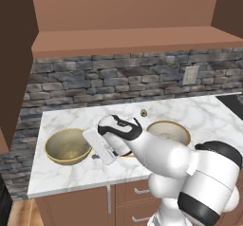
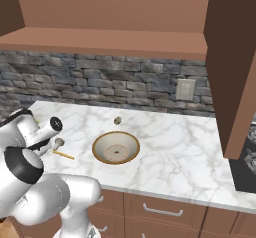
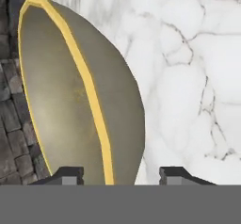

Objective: Pick both bowls and place them on the counter. Then place the mushroom in one bowl and place the cream cheese stick in the other bowl.

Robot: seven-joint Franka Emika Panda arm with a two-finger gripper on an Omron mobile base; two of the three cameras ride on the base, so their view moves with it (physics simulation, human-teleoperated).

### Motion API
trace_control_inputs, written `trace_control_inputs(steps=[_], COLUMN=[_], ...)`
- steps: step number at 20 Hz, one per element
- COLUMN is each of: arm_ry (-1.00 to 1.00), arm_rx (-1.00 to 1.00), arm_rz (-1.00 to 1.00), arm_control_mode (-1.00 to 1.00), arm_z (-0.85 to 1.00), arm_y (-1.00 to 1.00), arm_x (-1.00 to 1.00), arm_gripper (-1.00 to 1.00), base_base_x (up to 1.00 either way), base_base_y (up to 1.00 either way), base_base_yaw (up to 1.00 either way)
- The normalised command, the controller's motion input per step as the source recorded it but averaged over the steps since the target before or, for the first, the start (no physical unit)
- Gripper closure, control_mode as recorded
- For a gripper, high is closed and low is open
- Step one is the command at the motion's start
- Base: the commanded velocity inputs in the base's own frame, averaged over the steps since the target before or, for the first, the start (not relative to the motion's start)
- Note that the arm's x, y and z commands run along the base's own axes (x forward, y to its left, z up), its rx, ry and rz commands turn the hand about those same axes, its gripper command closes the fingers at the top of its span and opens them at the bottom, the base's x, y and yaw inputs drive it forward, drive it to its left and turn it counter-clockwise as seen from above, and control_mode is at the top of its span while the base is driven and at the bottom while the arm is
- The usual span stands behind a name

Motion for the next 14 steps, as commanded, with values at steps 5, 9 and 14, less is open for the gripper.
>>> trace_control_inputs(steps=[5, 9, 14], arm_ry=[0.04, 0.05, 0.09], arm_rx=[0.0, 0.0, -0.04], arm_rz=[-0.04, -0.08, -0.09], arm_control_mode=[-1.0, -1.0, -1.0], arm_z=[0.12, 0.33, 0.47], arm_y=[0.0, -0.15, -0.55], arm_x=[-0.02, -0.05, -0.08], arm_gripper=[-1.0, -1.0, -1.0], base_base_x=[0.0, 0.0, 0.0], base_base_y=[0.0, 0.0, 0.0], base_base_yaw=[0.0, 0.0, 0.0])
